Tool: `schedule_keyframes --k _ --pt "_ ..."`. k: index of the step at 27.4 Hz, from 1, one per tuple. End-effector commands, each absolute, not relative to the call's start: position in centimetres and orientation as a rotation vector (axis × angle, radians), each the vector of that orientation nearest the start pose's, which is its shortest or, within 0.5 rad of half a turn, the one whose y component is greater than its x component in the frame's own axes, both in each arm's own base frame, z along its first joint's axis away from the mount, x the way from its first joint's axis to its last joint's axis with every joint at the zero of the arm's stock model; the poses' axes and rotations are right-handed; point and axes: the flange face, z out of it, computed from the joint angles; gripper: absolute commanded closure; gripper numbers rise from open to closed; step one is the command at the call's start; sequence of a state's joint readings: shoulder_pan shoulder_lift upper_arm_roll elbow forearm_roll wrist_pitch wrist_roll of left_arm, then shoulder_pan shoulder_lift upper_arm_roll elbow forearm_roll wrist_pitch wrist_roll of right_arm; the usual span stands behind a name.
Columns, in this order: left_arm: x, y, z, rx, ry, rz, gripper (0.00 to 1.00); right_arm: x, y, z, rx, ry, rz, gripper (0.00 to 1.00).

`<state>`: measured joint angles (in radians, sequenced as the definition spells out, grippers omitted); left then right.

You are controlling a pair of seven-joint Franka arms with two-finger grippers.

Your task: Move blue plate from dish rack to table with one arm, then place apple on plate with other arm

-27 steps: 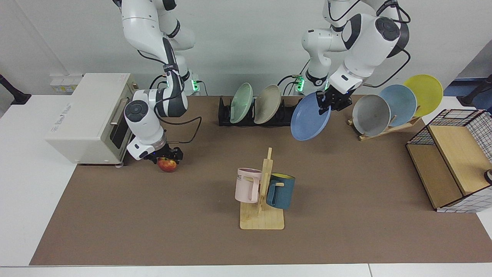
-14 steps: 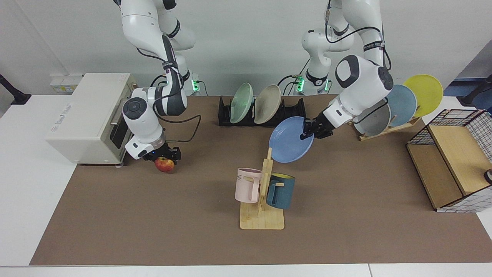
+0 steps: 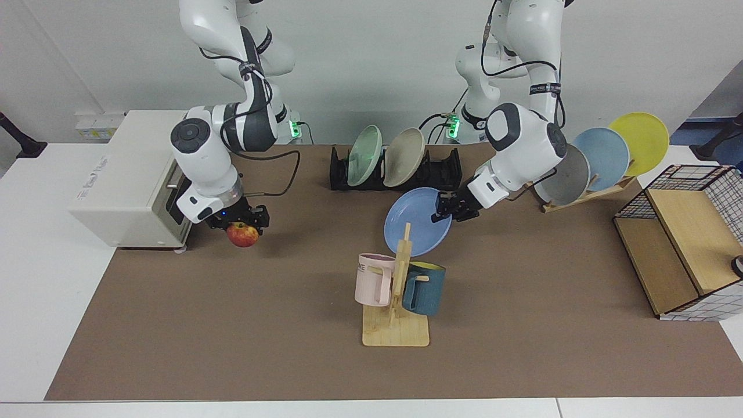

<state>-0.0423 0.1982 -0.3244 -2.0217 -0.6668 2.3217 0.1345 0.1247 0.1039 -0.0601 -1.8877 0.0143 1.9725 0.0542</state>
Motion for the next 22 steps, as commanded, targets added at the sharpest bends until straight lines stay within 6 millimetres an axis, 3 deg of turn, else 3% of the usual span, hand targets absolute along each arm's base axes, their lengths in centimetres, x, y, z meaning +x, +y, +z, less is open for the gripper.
schedule_keyframes --k 1,7,15,17,22 --pt "55.2 -23.0 35.8 2.557 -0.049 0.051 1.00 57.6 3.4 48.4 -3.141 -0.046 0.017 1.00" --pt "53.7 -24.1 34.5 2.562 0.001 -0.016 1.00 56.3 3.0 51.0 -3.137 -0.060 0.010 1.00" --pt "51.9 -25.7 33.9 2.566 0.010 -0.065 1.00 56.3 3.4 51.0 -3.137 -0.075 0.003 1.00" --pt "51.0 -27.0 33.9 2.573 -0.020 -0.066 1.00 56.2 3.5 51.1 -3.136 -0.077 0.000 1.00" --pt "50.8 -27.7 34.0 2.584 0.008 -0.058 1.00 56.2 3.8 51.1 -3.136 -0.087 0.003 1.00"
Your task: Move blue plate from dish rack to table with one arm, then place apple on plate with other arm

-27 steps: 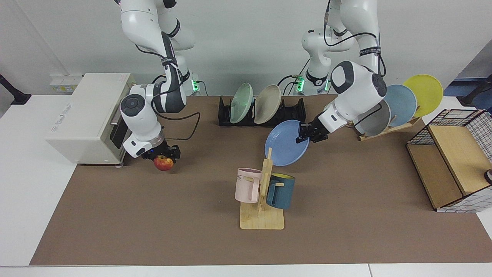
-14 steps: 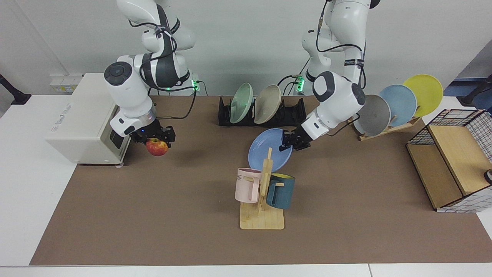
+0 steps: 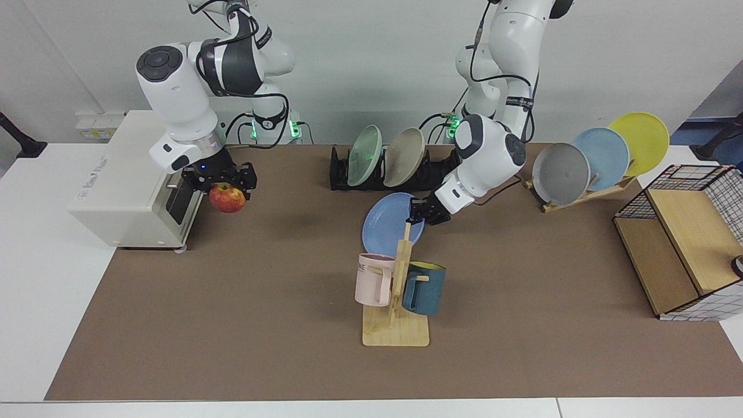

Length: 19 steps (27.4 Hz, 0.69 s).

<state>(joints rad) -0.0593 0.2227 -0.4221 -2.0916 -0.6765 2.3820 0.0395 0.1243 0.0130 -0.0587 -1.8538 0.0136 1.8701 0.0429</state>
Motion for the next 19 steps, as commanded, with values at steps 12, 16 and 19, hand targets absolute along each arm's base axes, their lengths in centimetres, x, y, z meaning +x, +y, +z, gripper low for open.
schedule_keyframes --k 12,16,19 --pt "51.1 -27.3 34.1 2.605 -0.002 -0.037 0.54 56.1 4.2 50.7 -3.133 -0.093 0.015 1.00" --pt "51.5 -26.7 34.1 2.632 -0.025 -0.023 0.41 56.0 4.4 50.8 -3.132 -0.087 0.013 1.00" --pt "51.6 -26.6 34.2 2.640 -0.041 -0.027 0.37 55.9 5.4 50.6 -3.130 -0.110 0.020 1.00"
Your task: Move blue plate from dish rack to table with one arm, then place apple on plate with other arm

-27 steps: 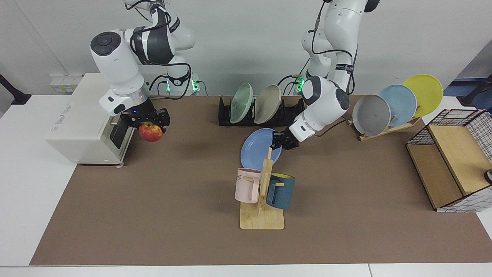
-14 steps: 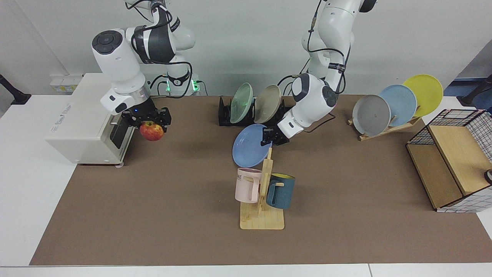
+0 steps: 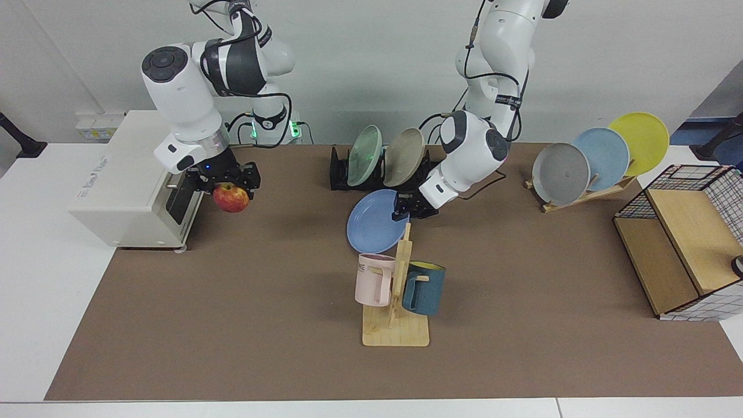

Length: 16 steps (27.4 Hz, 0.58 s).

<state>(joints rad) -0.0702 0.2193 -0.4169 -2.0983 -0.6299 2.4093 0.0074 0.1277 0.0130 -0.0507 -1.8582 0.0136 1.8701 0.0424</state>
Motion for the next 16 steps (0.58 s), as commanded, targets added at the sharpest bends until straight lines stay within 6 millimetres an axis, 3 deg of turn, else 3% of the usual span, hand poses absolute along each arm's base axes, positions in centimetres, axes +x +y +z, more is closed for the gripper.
schedule_keyframes --k 1,6,10,12,16 --pt "51.7 -26.5 34.3 2.646 -0.049 -0.022 0.37 55.9 5.5 50.6 -3.130 -0.113 0.020 1.00" --pt "51.6 -26.3 34.6 2.665 -0.080 -0.039 0.37 55.8 7.3 50.4 -3.129 -0.134 0.013 1.00" --pt "51.7 -25.0 36.1 2.690 -0.098 -0.090 0.37 56.0 9.6 49.5 -3.119 -0.055 0.005 1.00" --pt "52.1 -23.7 38.1 2.732 -0.123 -0.127 0.37 55.8 11.7 49.2 -3.118 -0.026 -0.008 1.00" --pt "52.5 -21.7 43.8 2.860 -0.204 -0.158 0.36 55.5 14.5 48.6 -3.121 -0.048 0.000 1.00"
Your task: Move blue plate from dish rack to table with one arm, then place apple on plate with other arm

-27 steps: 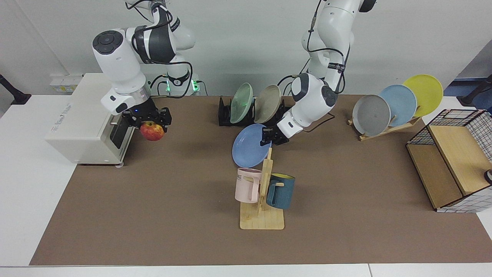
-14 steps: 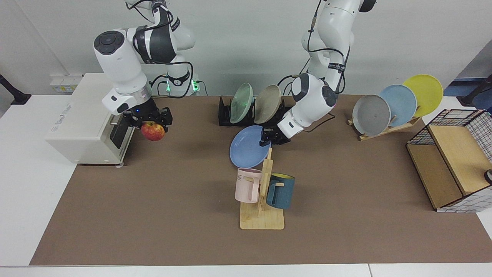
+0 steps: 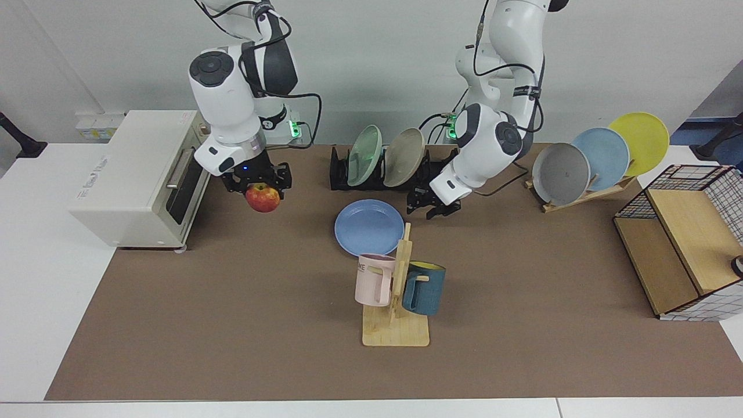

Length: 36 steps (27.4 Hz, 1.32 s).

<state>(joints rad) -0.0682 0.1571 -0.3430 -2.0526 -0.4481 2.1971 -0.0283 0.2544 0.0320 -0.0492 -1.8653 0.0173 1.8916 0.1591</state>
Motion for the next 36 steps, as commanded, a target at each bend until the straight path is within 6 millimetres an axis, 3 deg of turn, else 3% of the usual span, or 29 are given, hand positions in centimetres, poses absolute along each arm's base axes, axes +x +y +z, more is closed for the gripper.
schedule_keyframes --k 1,4,8,15,24,29,36 --pt "52.6 -20.9 45.1 -3.362 0.256 0.184 0.33 55.4 15.4 48.4 -3.120 -0.069 -0.004 1.00" --pt "53.0 -18.4 49.0 -3.272 0.273 0.191 0.23 54.9 18.8 47.9 -3.120 -0.098 -0.003 1.00" --pt "52.8 -17.4 52.9 -3.209 0.294 0.205 0.01 54.5 22.5 47.1 -3.116 -0.008 -0.023 1.00" --pt "53.0 -14.2 58.0 -3.119 0.270 0.174 0.01 53.8 28.0 45.0 -3.120 0.069 -0.004 1.00" --pt "53.5 -11.9 59.3 -3.084 0.347 0.147 0.00 52.4 32.9 41.8 -3.125 0.143 -0.007 1.00" --pt "53.8 -12.1 59.5 -3.088 0.350 0.124 0.00 51.8 35.4 38.1 -3.134 0.166 0.012 1.00" --pt "53.9 -11.7 59.7 -3.098 0.334 0.106 0.00 51.5 35.2 34.9 -3.146 0.190 0.041 1.00"
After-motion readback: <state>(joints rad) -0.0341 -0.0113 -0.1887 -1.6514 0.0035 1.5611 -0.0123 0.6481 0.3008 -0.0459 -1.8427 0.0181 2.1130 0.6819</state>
